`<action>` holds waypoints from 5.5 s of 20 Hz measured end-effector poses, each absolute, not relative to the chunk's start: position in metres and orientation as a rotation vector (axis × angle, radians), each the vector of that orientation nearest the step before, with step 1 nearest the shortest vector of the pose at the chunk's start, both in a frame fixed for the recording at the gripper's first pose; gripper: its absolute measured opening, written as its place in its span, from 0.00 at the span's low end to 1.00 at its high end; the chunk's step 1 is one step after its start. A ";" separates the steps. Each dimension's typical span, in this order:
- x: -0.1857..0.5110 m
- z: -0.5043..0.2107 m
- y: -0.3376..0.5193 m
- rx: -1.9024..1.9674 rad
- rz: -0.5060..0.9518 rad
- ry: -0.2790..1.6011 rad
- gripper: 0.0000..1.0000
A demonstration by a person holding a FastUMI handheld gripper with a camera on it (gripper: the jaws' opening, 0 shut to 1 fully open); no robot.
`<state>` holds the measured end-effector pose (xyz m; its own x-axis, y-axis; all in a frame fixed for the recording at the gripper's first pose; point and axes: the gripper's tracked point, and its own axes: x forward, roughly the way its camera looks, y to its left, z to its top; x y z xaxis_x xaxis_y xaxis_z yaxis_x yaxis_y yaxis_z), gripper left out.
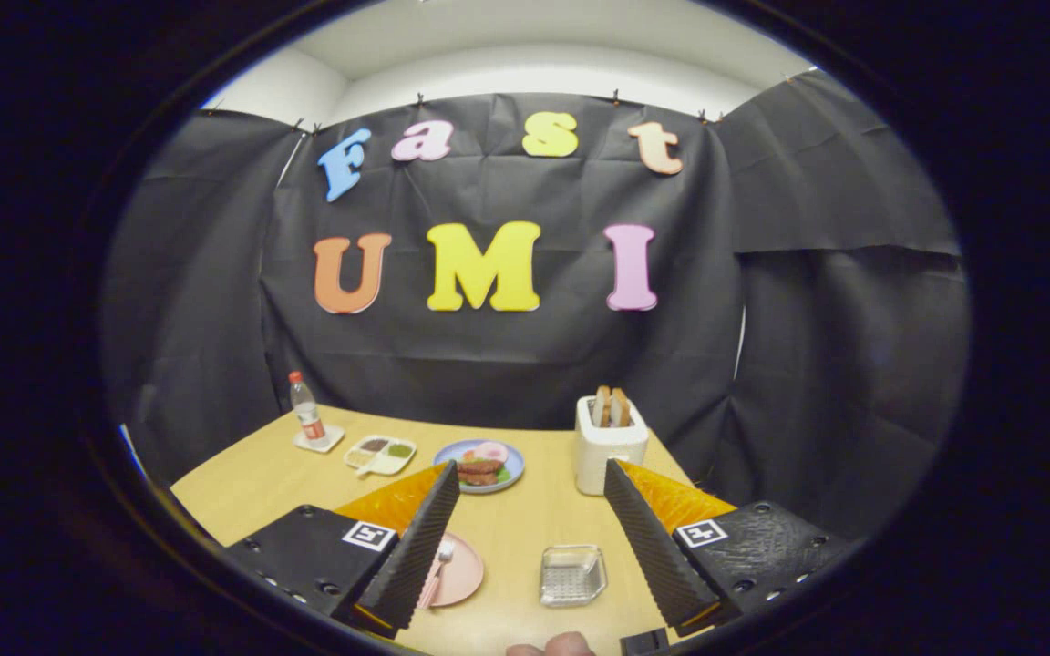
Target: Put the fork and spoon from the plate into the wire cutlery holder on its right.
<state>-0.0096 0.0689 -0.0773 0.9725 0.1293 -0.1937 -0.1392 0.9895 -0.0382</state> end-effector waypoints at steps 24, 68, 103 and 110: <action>0.017 -0.347 0.163 -0.105 0.122 0.891 0.49; 0.008 -0.234 -0.012 0.160 -0.060 1.695 0.02; -0.021 -0.308 0.221 -0.086 0.243 0.811 0.90; -0.003 -0.345 0.218 -0.101 0.174 0.857 0.82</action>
<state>-0.0029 0.2177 -0.3451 0.6415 0.1115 -0.7590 -0.1924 0.9811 -0.0185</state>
